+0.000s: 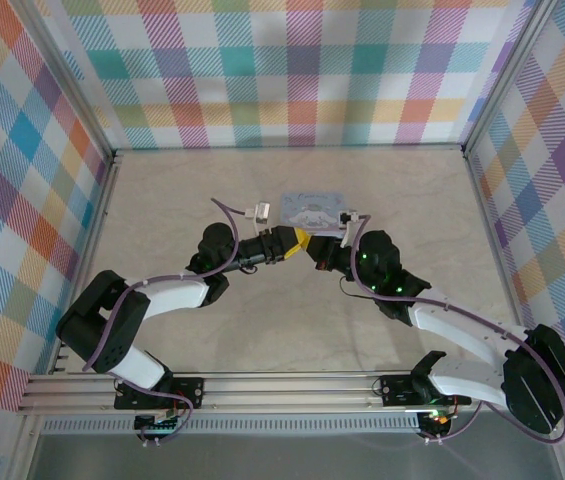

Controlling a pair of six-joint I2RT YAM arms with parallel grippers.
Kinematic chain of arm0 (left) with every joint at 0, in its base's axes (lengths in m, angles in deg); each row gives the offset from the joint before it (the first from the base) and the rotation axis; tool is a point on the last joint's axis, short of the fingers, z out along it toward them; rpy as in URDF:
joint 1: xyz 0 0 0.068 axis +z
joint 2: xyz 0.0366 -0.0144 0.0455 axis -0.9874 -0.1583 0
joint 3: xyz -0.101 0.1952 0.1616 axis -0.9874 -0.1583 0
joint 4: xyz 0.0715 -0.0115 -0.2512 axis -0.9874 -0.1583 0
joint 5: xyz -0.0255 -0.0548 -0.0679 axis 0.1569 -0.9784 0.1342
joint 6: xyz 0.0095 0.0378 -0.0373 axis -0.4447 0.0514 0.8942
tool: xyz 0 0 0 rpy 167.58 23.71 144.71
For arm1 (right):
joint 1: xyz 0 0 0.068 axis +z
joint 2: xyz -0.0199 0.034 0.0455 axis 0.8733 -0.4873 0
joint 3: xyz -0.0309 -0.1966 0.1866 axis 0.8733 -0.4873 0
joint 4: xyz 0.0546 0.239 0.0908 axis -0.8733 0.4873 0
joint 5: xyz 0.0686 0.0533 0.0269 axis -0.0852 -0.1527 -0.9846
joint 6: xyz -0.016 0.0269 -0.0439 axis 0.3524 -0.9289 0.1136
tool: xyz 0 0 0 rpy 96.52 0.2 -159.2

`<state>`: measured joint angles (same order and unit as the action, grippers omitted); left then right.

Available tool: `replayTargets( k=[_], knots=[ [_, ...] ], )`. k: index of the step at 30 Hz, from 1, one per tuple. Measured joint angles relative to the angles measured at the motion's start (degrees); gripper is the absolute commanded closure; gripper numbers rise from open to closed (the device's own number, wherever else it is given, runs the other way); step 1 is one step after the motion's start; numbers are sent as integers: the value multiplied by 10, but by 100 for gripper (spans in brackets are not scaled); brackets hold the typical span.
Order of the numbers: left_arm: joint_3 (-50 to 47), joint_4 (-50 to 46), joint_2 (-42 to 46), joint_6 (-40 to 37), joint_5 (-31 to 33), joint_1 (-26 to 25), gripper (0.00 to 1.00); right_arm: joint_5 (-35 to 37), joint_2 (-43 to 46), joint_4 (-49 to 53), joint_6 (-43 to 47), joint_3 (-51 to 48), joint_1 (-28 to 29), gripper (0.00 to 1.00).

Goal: Unlock a padlock with a key

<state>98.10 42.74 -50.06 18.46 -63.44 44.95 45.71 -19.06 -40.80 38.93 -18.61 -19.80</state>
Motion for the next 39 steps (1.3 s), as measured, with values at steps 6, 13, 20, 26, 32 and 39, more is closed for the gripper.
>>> replayTargets(
  k=[6, 13, 20, 26, 32, 39],
  knots=[
    [2, 14, 0, -3, -16, -14, 42, -35, -5, -32, -36, -13, -14, 100],
    [4, 14, -2, -11, -17, -14, 70, -54, 6, -38, -57, -18, -28, 100],
    [4, 5, 5, -16, -22, -15, 89, -55, 21, -29, -57, -22, -32, 100],
    [5, -20, 21, -29, -26, -16, 97, -59, 30, -23, -57, -22, -32, 100],
    [5, -28, 22, -35, -29, -19, 100, -59, 39, -17, -57, -26, -32, 100],
    [9, -47, 25, -45, -32, -22, 81, -59, 50, -5, -57, -31, -32, 100]
  ],
)
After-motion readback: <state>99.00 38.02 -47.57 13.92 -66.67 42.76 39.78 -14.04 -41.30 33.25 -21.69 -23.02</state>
